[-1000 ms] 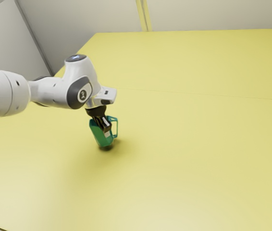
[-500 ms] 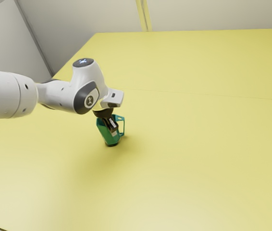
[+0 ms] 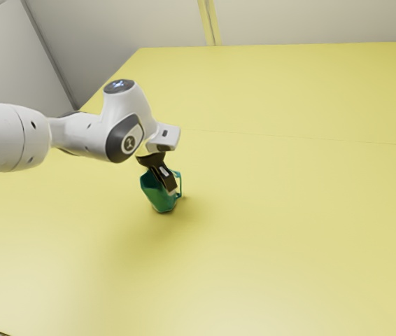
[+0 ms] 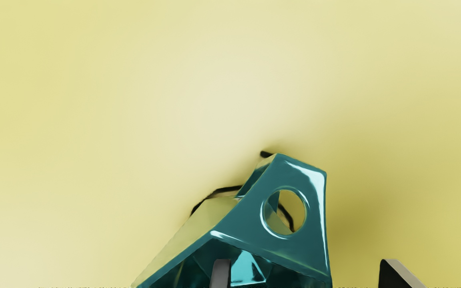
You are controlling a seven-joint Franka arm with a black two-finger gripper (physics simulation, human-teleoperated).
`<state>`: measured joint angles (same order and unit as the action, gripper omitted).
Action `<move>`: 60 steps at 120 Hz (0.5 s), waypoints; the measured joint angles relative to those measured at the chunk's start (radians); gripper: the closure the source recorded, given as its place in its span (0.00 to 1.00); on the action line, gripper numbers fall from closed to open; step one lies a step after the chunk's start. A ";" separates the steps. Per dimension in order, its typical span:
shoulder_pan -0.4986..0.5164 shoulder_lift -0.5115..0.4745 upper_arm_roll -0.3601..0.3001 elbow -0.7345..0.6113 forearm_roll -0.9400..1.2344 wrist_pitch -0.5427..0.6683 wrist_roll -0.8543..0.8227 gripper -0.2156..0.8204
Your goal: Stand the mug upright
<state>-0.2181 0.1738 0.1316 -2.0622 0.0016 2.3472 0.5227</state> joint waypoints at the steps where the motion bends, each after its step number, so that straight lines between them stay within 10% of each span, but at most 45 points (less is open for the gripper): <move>1: -0.001 -0.003 0.000 0.000 0.000 -0.001 0.000 0.40; 60: 0.018 -0.084 0.014 0.323 0.065 -0.381 -0.111 0.23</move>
<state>-0.2004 0.0903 0.1458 -1.7390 0.0670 1.9657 0.4120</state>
